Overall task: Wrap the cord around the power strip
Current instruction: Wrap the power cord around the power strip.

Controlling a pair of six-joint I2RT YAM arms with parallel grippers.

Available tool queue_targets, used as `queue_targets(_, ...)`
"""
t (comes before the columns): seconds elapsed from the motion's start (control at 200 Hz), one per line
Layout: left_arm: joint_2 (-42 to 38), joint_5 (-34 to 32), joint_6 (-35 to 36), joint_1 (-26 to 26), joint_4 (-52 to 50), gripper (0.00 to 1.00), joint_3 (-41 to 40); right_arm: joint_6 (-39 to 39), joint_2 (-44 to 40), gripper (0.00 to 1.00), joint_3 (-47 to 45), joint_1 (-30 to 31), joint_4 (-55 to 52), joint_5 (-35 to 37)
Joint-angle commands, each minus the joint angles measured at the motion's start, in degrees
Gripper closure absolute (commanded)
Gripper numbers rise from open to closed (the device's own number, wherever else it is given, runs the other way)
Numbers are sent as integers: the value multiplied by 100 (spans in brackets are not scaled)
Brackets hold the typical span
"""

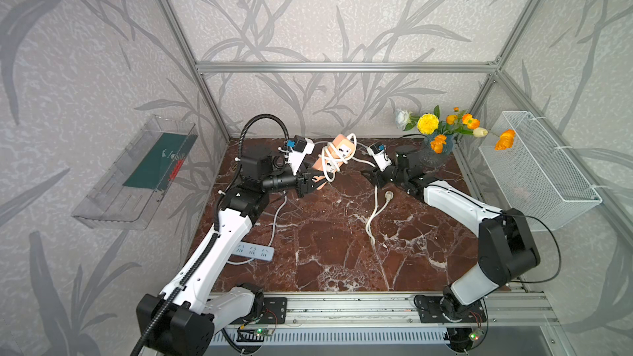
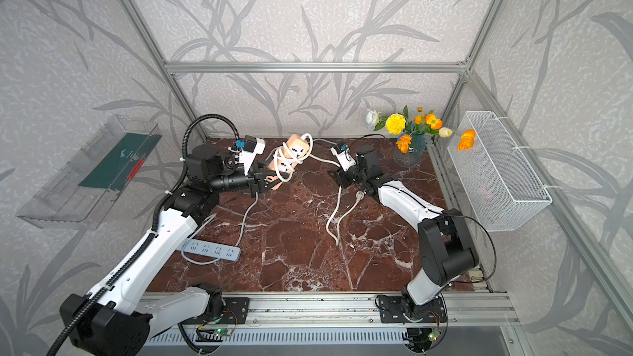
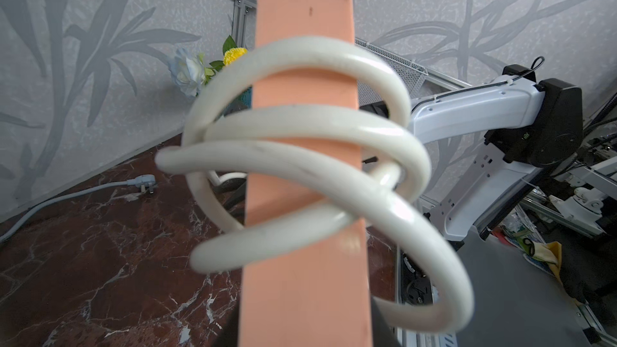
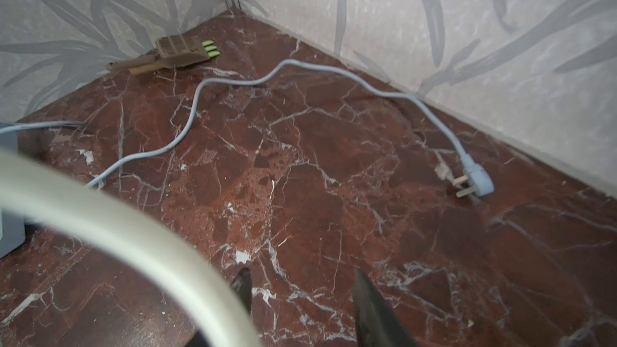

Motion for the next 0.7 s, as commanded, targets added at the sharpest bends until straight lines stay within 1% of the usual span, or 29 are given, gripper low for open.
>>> queue_targets(0.0,-270,-815,169,236,-90,100,475,115,219,100,-279,-22,-334,554)
queue_targets(0.065,-268,-1347,229,390,-303,100,596,37,229,100,-365,-2,-497,567)
queue_targets(0.11,-268,-1698,102,481,-233,100,594,-109,164,100,-412,127,-615,569)
queue_targets(0.185,-214,-2166,-186,599,-82,100,542,-527,28,100,-522,646,-720,827)
queue_targets(0.26,-162,-2682,-236,655,-35,100,475,-906,65,100,-455,1173,-1118,1016)
queue_targets(0.37,-162,-3416,-224,853,-286,100,544,-1284,269,100,-327,1587,-1876,1554)
queue_targets(0.455,-47,-4078,226,869,-802,100,691,-1663,72,100,-475,1925,-2015,1962)
queue_targets(0.55,136,-4787,721,869,-1135,100,645,-2069,-485,100,-544,2298,-1980,2181)
queue_targets(0.635,388,-5368,1153,840,-1232,100,520,-2464,-1065,100,-416,2605,-1917,2201)
queue_targets(0.695,657,-5643,1424,793,-1250,100,444,-2733,-1481,100,-247,2795,-1814,2082)
